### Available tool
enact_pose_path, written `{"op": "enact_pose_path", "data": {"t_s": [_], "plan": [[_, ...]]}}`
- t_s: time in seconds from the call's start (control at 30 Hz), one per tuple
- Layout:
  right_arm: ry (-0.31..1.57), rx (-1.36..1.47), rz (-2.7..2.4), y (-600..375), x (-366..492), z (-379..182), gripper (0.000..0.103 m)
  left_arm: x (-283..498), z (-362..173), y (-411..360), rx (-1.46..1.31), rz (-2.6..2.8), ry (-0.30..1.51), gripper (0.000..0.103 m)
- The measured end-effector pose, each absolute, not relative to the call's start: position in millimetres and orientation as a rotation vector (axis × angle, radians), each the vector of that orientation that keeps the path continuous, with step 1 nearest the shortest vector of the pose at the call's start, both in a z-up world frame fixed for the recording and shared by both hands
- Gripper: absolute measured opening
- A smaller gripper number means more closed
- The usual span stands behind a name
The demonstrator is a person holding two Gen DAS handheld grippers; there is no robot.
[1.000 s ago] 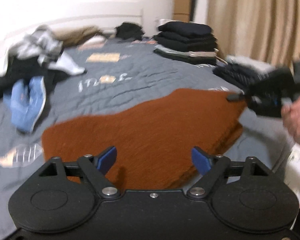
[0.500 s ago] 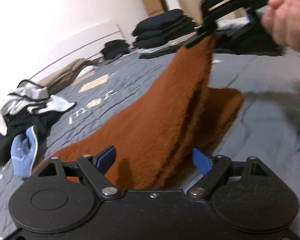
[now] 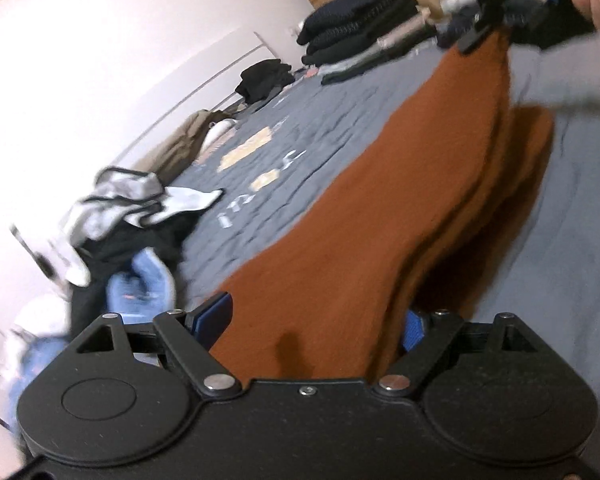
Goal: Fold clothes
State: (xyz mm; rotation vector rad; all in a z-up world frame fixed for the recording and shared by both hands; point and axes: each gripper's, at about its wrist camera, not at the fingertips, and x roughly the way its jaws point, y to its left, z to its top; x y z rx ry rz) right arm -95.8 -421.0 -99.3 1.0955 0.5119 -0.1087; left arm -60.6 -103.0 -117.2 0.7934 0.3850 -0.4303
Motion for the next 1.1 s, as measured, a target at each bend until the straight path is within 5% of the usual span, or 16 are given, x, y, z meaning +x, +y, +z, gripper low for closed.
{"op": "enact_pose_path", "data": {"t_s": [0.37, 0.87, 0.93, 1.1], "plan": [[0.524, 1.101, -0.106, -419, -95, -101, 0.010, -52, -84, -59, 0.546, -0.568, 0.548, 0.083], [0.538, 1.068, -0.142, -421, -94, -104, 0.010, -77, -141, -91, 1.136, -0.365, 0.323, 0.083], [0.563, 1.045, -0.168, -420, -94, -109, 0.010, -74, -146, -85, 1.219, -0.320, 0.341, 0.063], [0.647, 0.996, -0.204, -412, -92, -128, 0.010, -58, -143, -61, 1.228, -0.282, 0.425, 0.036]]}}
